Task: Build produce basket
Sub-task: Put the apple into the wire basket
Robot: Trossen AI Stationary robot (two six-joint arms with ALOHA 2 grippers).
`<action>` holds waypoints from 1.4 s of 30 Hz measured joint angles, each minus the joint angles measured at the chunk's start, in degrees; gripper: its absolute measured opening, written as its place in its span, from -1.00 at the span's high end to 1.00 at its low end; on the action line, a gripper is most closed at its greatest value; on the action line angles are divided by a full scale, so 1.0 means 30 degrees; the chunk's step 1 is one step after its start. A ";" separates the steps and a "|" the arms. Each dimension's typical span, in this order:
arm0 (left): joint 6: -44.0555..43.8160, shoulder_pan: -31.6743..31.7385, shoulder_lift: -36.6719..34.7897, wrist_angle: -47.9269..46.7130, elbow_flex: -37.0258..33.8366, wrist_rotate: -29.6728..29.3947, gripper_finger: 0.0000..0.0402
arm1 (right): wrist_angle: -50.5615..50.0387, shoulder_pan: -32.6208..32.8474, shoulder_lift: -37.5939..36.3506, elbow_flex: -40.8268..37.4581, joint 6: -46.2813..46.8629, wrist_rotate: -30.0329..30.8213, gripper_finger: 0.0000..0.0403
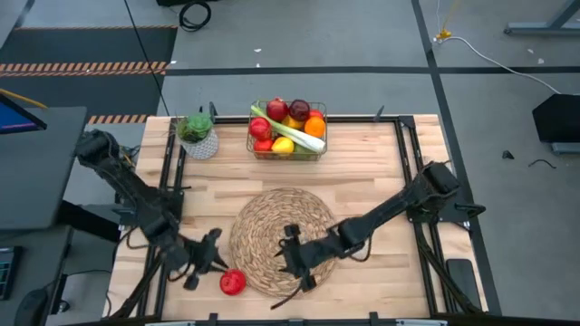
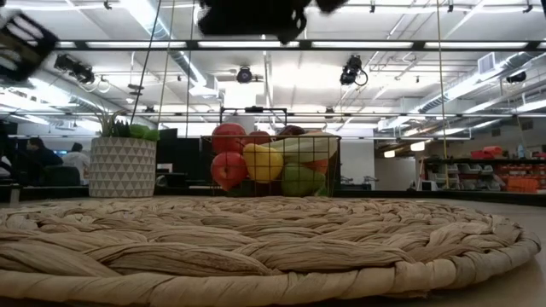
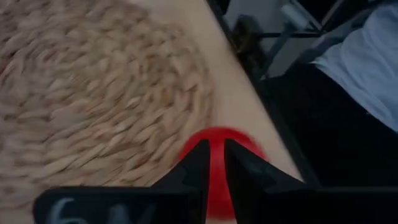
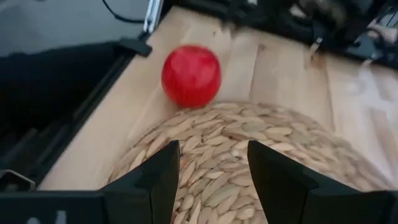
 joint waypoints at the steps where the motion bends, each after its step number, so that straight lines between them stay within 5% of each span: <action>1: -0.0027 -0.0487 0.0436 0.0012 0.0464 -0.0472 0.74 | 0.0331 0.0066 0.0368 0.0000 0.0007 0.0052 0.03; 6: -0.0676 -0.2309 0.2503 -0.0965 0.3170 -0.1301 0.74 | 0.1252 -0.0120 0.1885 0.0243 0.1058 -0.0007 0.01; 13: -0.6957 -0.3979 0.5231 -0.8341 0.6237 -0.1381 0.74 | 0.4212 0.0546 0.3163 0.0439 0.1370 -0.2505 -0.18; 29: -1.0317 -0.3902 0.8931 -0.7522 0.6449 -0.0905 0.74 | 1.0357 0.0396 0.5999 0.0460 0.1421 -0.0590 -0.92; 42: -0.7129 -0.1164 1.0285 -0.5099 0.6434 -0.1104 0.74 | 1.0464 0.0110 0.6142 0.0459 0.2004 -0.0603 -0.98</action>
